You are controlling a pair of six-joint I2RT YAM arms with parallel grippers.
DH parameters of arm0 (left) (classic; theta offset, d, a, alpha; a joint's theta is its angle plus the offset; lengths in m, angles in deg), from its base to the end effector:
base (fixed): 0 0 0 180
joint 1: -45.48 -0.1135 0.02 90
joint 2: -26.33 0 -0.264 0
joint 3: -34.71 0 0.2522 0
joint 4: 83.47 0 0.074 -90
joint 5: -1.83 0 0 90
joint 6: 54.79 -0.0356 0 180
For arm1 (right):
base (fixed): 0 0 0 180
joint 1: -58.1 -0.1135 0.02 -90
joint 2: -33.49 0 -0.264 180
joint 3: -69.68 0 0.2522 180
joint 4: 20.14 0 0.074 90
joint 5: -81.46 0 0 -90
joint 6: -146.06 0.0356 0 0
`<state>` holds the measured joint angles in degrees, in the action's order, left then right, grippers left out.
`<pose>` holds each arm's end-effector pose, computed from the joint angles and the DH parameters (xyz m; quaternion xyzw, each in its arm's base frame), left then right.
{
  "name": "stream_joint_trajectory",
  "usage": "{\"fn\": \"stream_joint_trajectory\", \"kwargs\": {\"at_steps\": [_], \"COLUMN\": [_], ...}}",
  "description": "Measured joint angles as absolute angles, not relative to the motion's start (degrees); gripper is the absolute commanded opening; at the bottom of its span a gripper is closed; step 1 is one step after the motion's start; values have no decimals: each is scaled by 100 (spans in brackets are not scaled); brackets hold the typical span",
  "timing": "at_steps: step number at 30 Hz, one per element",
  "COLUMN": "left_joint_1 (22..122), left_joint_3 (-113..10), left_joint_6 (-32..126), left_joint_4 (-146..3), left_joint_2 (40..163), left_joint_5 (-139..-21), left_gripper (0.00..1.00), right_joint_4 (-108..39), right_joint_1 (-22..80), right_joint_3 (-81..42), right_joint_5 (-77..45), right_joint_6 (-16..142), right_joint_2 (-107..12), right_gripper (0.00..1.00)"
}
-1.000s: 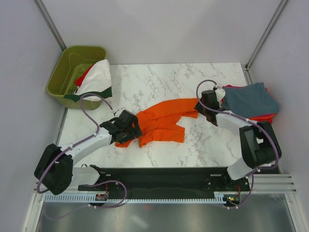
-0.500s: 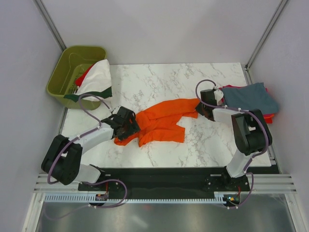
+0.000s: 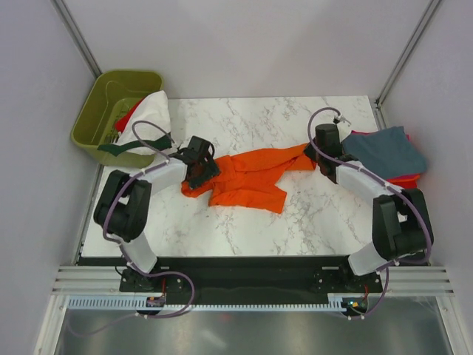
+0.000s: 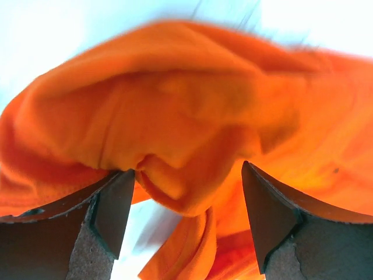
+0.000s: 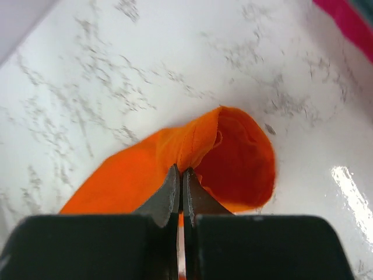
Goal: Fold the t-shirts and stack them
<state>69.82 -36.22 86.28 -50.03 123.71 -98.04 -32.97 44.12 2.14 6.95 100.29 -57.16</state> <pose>0.3072 -0.1323 0.1686 -0.2441 0.9309 -0.0925 0.2555 0.3348 0.0736 0.2149 0.2894 0.8361 0.1142 0.4518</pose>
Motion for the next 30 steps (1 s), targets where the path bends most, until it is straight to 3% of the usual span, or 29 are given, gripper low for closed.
{"fn": "stream_joint_trajectory", "kwargs": {"at_steps": [9, 13, 24, 30], "left_joint_1": [6674, 6702, 8020, 8864], "left_joint_3": [-6402, -6947, -4927, -4230], "left_joint_6": [8177, 7902, 7611, 7898], "left_joint_4": [-4660, -4629, -4500, -4441], "left_joint_2": [14137, 14181, 12277, 12087], "left_joint_5": [-9850, -9780, -9810, -9878], "left_gripper": [78, 80, 82, 82], "right_joint_4": [-3614, -3680, -3920, -3918], "right_joint_1": [4412, 4416, 4556, 4589], "right_joint_3": [175, 214, 299, 306], "right_joint_5": [828, 828, 830, 798], "right_joint_6": [9791, 9775, 9716, 9714], "right_joint_2": [-4175, -4049, -4210, -4210], "right_gripper": [0, 0, 1, 1]}}
